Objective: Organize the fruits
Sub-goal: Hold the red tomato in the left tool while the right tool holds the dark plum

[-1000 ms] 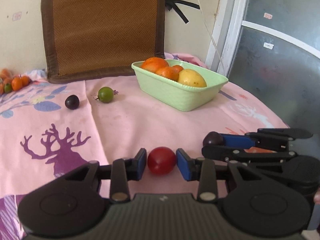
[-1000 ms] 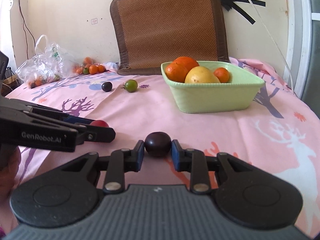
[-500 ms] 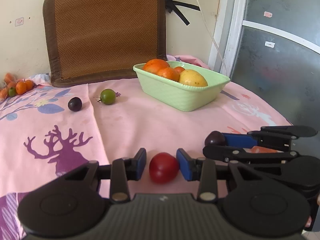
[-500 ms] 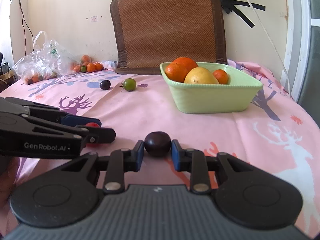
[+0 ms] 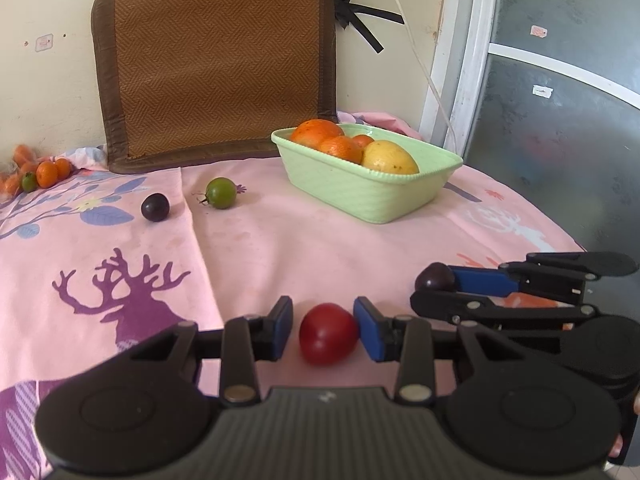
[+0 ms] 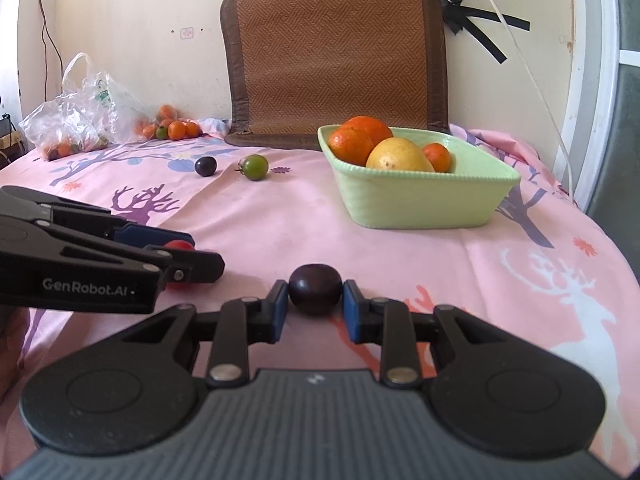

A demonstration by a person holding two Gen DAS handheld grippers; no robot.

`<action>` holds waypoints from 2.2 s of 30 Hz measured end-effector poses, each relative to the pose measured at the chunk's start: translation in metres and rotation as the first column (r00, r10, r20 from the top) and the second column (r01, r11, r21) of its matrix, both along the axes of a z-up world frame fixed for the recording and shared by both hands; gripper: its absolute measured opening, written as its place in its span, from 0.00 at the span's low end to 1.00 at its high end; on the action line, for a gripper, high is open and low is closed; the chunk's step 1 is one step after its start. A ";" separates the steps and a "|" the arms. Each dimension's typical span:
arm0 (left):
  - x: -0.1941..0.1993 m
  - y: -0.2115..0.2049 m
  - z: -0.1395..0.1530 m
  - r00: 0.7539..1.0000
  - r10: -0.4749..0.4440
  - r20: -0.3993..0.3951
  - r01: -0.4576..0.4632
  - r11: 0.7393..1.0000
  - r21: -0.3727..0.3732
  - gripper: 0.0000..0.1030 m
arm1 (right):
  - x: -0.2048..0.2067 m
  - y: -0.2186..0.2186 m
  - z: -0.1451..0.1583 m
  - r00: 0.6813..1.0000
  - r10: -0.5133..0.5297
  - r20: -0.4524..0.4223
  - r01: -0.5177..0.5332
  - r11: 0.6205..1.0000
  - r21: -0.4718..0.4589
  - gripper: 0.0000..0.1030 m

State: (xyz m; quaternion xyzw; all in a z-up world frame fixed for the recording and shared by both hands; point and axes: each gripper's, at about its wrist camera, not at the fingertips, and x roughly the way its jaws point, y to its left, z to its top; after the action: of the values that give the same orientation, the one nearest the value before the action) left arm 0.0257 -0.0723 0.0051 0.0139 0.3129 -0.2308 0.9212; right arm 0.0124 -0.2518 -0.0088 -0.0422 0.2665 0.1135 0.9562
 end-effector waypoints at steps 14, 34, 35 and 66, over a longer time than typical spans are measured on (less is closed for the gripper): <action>0.000 0.003 0.001 1.000 0.004 -0.001 -0.004 1.000 -0.011 0.34 | 0.000 0.000 0.000 1.000 -0.014 0.003 0.014 1.000 -0.004 0.36; -0.005 0.007 0.002 1.000 -0.010 0.001 0.010 0.999 -0.033 0.39 | -0.002 0.002 0.000 1.000 -0.013 0.005 0.013 1.000 -0.004 0.36; -0.005 0.007 0.002 1.000 -0.012 0.000 0.012 0.999 -0.035 0.39 | -0.002 0.001 0.000 1.000 -0.012 0.004 0.012 1.000 -0.003 0.36; -0.011 0.009 0.003 1.000 -0.026 0.010 0.026 0.999 -0.024 0.44 | -0.001 0.001 0.000 1.000 -0.006 0.006 0.006 1.000 -0.009 0.39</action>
State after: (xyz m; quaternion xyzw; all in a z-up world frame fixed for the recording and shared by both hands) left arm 0.0146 -0.0637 0.0079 0.0080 0.3053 -0.2464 0.9198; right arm 0.0113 -0.2505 -0.0090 -0.0462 0.2645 0.1091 0.9571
